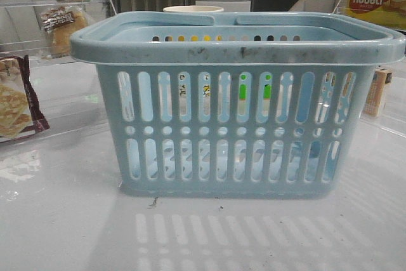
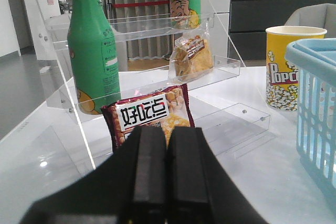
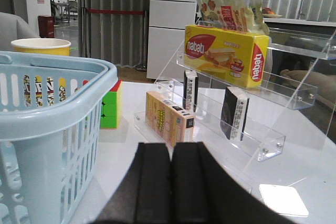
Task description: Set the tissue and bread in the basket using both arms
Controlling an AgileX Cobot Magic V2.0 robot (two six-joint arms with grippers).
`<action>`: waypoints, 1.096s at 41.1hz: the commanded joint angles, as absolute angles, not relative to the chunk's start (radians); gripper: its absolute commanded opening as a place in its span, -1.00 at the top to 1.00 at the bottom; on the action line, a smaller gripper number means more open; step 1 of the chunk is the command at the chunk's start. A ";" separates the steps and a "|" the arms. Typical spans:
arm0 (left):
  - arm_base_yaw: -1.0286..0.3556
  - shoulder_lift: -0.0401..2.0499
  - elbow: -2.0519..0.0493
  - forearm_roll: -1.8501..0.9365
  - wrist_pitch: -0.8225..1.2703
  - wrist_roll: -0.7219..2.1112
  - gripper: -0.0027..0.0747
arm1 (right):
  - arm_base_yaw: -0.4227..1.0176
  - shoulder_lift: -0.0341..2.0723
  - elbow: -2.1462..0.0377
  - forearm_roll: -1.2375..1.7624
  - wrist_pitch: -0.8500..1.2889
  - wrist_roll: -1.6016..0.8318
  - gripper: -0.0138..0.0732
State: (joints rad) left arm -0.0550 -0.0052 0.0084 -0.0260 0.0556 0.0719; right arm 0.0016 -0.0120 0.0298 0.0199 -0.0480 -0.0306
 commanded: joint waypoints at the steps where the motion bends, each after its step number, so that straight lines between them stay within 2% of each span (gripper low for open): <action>1: -0.055 -0.024 0.006 -0.030 -0.034 0.066 0.70 | -0.004 -0.028 0.030 0.016 -0.141 -0.029 0.56; 35: -0.055 -0.024 0.006 -0.030 -0.034 0.066 0.70 | -0.004 -0.028 0.030 0.016 -0.142 -0.029 0.56; 45: -0.057 -0.024 -0.037 -0.030 -0.106 0.066 0.70 | -0.004 -0.028 -0.022 0.017 -0.154 -0.029 0.56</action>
State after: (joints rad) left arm -0.0550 -0.0052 0.0044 -0.0260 0.0070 0.0719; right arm 0.0016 -0.0120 0.0298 0.0199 -0.0579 -0.0306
